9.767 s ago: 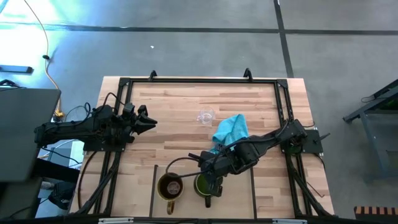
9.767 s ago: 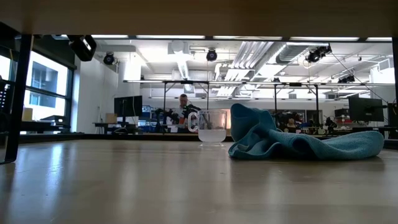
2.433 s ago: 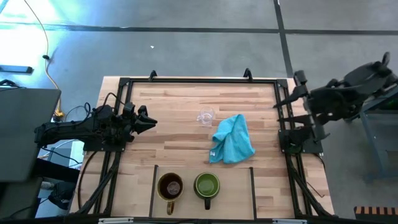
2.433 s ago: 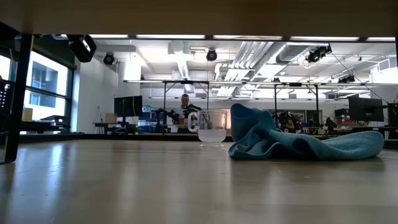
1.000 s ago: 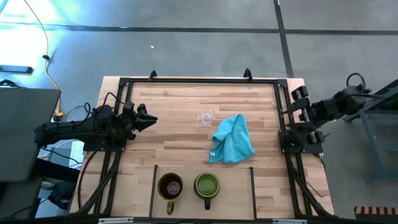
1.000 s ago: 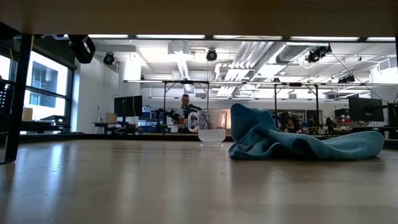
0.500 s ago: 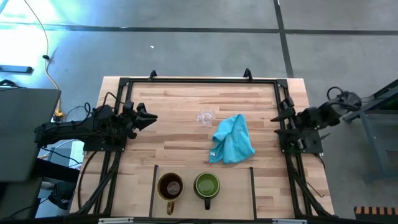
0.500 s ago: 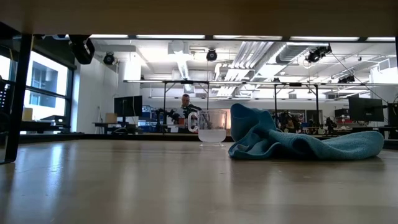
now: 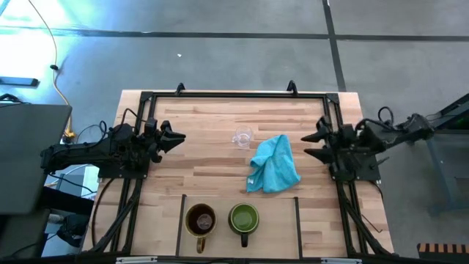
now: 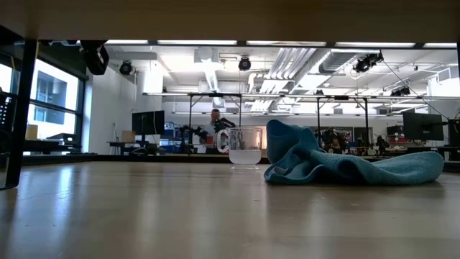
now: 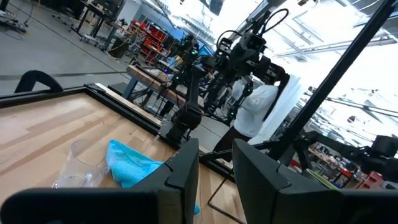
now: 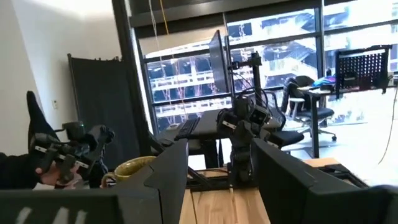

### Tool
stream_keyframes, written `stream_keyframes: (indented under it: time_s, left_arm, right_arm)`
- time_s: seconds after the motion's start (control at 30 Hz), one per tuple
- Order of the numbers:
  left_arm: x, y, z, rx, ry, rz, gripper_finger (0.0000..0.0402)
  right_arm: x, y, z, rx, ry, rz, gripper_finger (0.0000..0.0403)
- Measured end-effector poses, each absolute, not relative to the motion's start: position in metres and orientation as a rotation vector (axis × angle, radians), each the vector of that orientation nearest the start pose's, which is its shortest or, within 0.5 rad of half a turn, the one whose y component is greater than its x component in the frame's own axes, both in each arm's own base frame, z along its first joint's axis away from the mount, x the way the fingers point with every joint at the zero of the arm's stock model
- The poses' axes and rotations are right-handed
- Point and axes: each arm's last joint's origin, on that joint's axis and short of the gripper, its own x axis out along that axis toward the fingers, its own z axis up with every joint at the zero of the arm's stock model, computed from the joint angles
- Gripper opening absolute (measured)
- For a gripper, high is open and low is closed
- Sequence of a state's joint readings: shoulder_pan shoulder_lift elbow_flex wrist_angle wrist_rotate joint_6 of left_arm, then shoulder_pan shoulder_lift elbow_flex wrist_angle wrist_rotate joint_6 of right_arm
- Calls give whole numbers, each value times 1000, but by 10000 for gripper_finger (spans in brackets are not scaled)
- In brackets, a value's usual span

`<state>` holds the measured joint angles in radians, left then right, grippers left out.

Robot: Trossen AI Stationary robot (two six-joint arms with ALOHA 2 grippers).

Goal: Stack small to large cups/mugs on shelf
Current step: Put the transparent mug on the shelf

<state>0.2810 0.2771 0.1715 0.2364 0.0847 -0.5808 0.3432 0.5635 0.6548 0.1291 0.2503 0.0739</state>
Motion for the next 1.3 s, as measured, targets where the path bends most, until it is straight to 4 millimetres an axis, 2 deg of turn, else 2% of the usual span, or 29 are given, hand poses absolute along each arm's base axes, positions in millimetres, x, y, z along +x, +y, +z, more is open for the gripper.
stream_keyframes:
  time_s: [0.47, 0.87, 1.1, 1.3]
  left_arm:
    - [108, 29, 222, -553, -182, 153, 85]
    - [108, 29, 222, -550, -182, 153, 85]
    - [108, 29, 222, -548, -181, 153, 85]
    - [108, 29, 222, -547, -181, 154, 85]
  right_arm:
    - [160, 8, 333, 283, -88, 147, 167]
    - [187, -17, 317, 405, 37, 270, 167]
    - [207, -29, 301, 499, 142, 310, 167]
    - [231, -34, 315, 458, 164, 362, 167]
